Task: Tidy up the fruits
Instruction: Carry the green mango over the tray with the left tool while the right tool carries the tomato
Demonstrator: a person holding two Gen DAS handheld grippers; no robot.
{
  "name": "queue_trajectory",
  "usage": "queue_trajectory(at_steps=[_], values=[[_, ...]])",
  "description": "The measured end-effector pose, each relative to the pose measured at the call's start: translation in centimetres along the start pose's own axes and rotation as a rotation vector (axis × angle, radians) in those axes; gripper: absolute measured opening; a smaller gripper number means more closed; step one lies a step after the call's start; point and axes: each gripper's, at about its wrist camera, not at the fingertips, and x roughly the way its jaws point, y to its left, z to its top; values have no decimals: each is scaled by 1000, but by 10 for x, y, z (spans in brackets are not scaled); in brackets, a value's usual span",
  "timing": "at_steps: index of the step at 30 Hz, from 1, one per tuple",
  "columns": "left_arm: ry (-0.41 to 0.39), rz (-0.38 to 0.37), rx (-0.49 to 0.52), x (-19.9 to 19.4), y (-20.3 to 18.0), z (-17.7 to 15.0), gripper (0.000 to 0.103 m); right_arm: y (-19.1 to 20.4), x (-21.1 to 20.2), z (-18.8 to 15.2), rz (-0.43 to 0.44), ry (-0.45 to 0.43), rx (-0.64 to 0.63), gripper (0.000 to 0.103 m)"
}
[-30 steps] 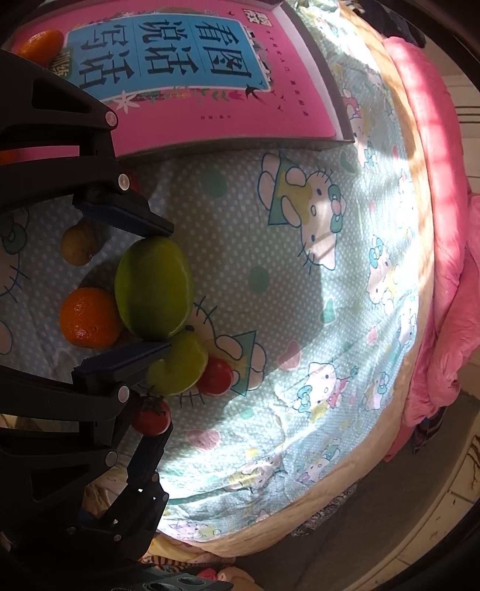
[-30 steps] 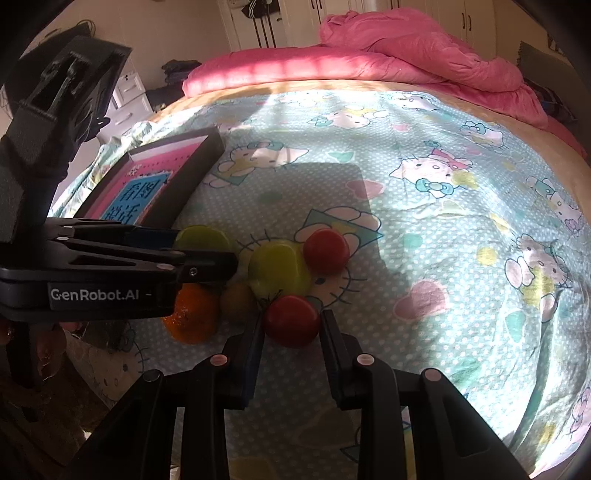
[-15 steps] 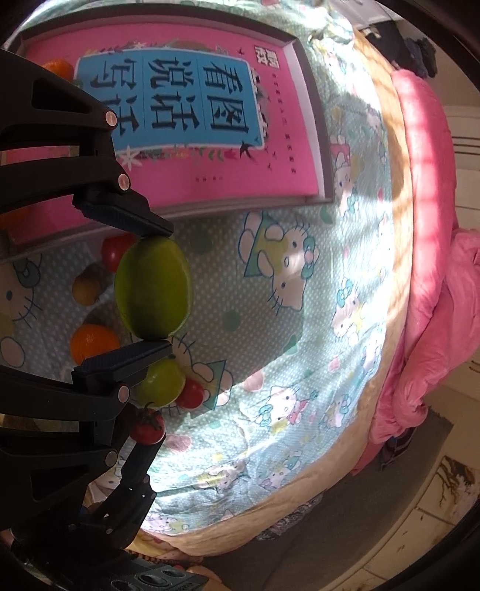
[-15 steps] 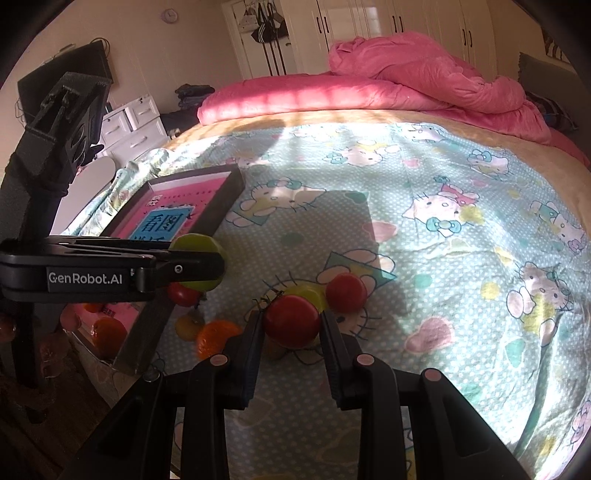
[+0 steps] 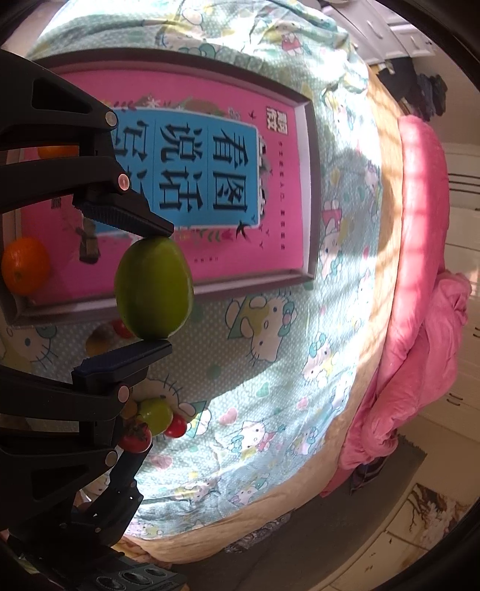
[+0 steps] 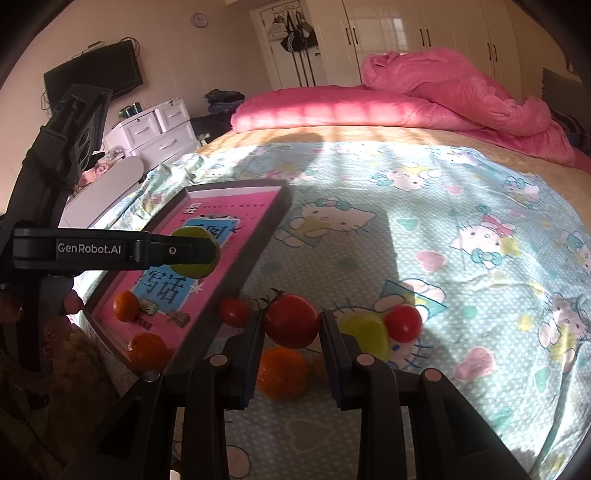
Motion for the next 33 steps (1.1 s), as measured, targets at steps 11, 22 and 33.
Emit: queue_trajectory(at_steps=[11, 22, 33], values=[[-14, 60, -66, -20, 42, -13, 59, 32, 9, 7, 65, -15, -53, 31], [-24, 111, -145, -35, 89, -25, 59, 67, 22, 7, 118, 0, -136, 31], [-8, 146, -181, -35, 117, -38, 59, 92, 37, 3, 159, 21, -193, 31]])
